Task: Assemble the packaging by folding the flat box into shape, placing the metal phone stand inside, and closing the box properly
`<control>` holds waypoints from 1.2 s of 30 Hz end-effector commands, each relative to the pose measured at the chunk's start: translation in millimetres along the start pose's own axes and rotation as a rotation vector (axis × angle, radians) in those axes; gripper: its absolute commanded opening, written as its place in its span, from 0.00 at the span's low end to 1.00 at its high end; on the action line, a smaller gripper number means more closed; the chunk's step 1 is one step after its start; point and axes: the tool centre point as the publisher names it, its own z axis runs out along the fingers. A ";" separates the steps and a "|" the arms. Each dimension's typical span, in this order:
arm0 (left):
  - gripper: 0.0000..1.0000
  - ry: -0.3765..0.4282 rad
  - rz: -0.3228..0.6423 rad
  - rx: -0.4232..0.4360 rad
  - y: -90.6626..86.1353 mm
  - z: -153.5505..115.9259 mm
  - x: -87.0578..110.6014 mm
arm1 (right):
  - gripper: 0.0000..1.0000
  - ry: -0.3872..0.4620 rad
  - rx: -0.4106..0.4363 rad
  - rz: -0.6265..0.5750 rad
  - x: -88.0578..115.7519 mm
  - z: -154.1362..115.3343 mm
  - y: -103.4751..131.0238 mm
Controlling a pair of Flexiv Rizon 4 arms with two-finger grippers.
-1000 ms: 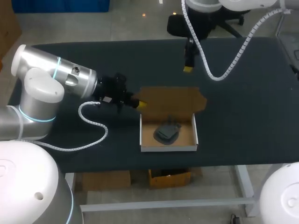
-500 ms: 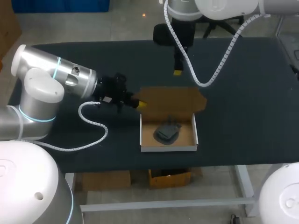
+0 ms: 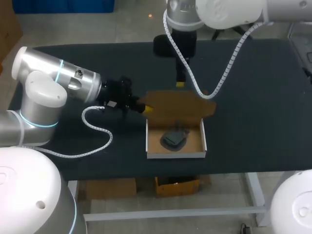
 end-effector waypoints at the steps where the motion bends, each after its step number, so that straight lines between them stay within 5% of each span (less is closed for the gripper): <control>1: 0.00 -0.002 0.002 0.002 1.0 0.4 1.6 | 0.37 0.000 0.012 -0.005 5.7 0.5 6.0; 36: 0.00 -0.002 0.002 0.002 1.0 0.4 1.6 | 0.36 0.026 0.024 0.024 35.7 11.3 -3.1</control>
